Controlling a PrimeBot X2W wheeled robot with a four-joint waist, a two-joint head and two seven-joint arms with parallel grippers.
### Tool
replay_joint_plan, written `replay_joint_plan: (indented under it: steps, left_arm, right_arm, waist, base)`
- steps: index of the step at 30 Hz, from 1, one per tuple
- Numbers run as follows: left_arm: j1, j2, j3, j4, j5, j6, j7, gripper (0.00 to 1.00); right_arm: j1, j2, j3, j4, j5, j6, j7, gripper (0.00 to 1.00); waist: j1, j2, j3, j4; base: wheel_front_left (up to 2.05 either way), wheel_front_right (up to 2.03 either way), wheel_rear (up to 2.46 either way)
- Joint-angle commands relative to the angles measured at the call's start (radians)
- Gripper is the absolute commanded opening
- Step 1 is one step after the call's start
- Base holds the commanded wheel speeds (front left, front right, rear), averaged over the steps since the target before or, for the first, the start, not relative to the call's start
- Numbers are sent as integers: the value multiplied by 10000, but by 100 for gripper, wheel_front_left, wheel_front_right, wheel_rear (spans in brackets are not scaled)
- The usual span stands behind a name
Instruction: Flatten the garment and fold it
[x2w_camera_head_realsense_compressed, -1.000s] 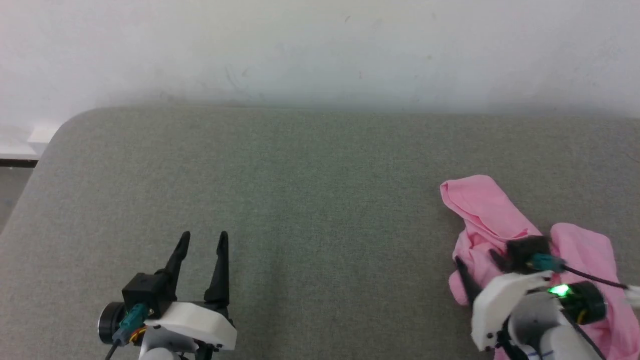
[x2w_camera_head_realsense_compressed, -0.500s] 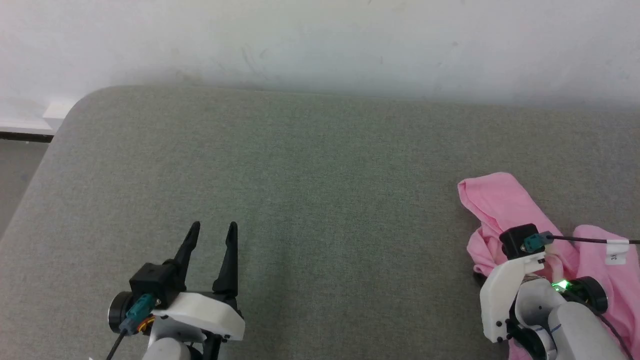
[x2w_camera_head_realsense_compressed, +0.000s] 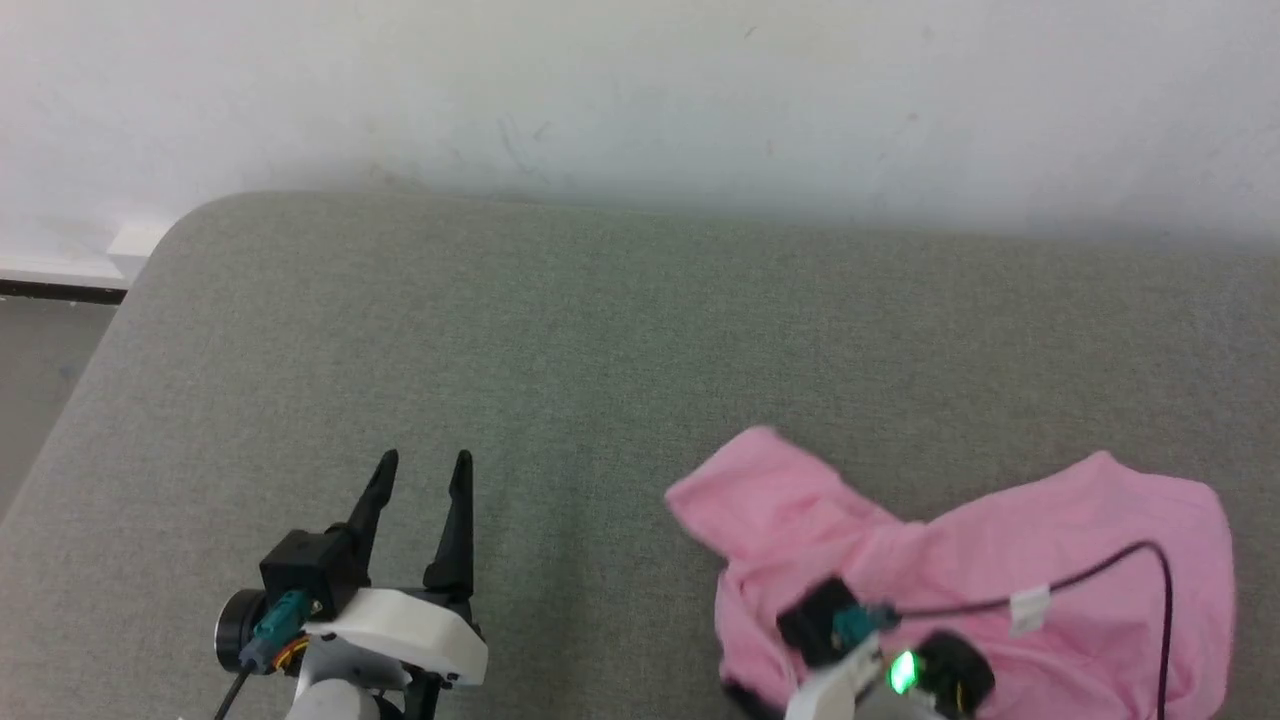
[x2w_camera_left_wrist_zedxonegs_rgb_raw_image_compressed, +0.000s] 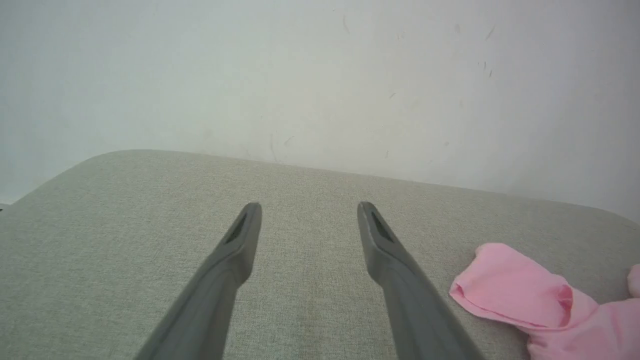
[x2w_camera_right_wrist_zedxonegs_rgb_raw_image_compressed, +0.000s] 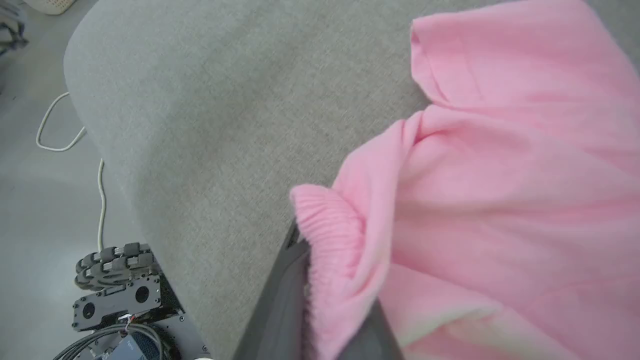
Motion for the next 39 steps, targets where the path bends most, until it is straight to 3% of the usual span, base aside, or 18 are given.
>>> replay_joint_plan:
  steps: [1,3,4,9,15,20,25,31,39]
  left_arm:
    - [45,32,59,19,57,5,-47,100]
    - [123,54,98,45,46,35,-47,100]
    - [159,69,119,69,36,46,-47,100]
    - [292,137,167,135,10,62,-47,100]
    - [486,294,218,114,-33,102,-8,100]
    - [475,192,81,98,-279,18,538,100]
    - [133,90,-336,246,-449,-197,1650,100]
    - [-562,-81,-1201,718,-651,-671,3263,100]
    - [-1971,106,-2669,1478,-921,-1063,6287,100]
  right_arm:
    - [494,-278,157,-262,130,-7,216,4]
    - [957,-501,277,-615,234,-7,379,41]
    - [1126,-587,194,-773,182,-7,296,100]
    - [1671,-476,-352,-1603,-53,-7,-834,100]
    - [2422,557,-1737,-2724,-617,-7,-3137,100]
    - [2596,1083,-3255,-2952,-1593,-7,-4268,100]
    - [2614,1251,-4777,-3065,-2606,-7,-4757,100]
    - [2614,1265,-5990,-3151,-2438,-7,-4906,100]
    - [2366,1267,-5923,-3069,-2083,-7,-4885,100]
  waist:
    - [0,-1,-14,-16]
    - [0,-1,-15,-75]
    - [0,-1,-25,-109]
    - [0,-1,-145,-222]
    - [0,-1,-381,-466]
    - [0,-1,-489,-643]
    - [0,-1,-464,-812]
    - [0,-1,-191,-1148]
    - [0,-1,476,-1697]
  base:
    - [0,0,0]
    - [0,0,0]
    - [0,0,0]
    - [0,0,0]
    - [0,0,0]
    - [0,0,0]
    - [0,0,0]
    - [0,0,0]
    - [0,0,0]
